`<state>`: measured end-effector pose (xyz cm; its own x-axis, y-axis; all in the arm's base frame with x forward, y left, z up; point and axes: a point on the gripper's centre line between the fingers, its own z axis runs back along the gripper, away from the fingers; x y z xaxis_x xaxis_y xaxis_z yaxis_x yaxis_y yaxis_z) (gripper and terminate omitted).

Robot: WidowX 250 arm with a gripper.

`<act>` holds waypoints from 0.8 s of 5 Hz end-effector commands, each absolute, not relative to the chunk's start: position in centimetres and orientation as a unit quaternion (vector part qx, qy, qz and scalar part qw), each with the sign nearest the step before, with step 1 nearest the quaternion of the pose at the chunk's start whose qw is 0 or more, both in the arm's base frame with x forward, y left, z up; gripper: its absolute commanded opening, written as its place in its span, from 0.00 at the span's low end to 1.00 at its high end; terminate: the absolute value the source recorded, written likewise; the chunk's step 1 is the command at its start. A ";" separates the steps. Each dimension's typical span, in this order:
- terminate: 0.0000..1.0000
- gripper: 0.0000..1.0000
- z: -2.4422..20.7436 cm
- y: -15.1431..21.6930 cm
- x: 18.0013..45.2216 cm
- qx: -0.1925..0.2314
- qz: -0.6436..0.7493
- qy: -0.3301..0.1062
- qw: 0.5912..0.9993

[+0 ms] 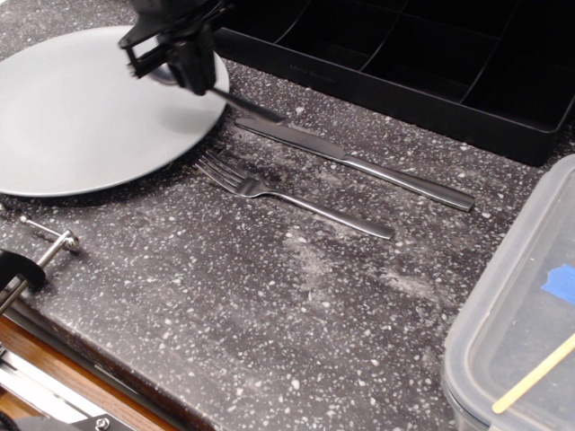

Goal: Put spoon on plate

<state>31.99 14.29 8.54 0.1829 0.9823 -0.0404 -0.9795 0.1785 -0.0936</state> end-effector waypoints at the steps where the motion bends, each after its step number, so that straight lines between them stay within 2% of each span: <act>1: 0.00 0.00 8.1 21.4 32.3 -0.036 0.659 -0.019 0.751; 2: 0.00 0.00 7.4 23.8 32.5 -0.031 0.661 -0.012 0.750; 3: 0.00 1.00 7.0 24.6 33.0 -0.006 0.647 0.021 0.762; 4: 0.00 1.00 7.0 24.6 33.0 -0.006 0.647 0.021 0.762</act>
<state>32.88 24.09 4.80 0.1532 0.9845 -0.0848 -0.9854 0.1587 0.0622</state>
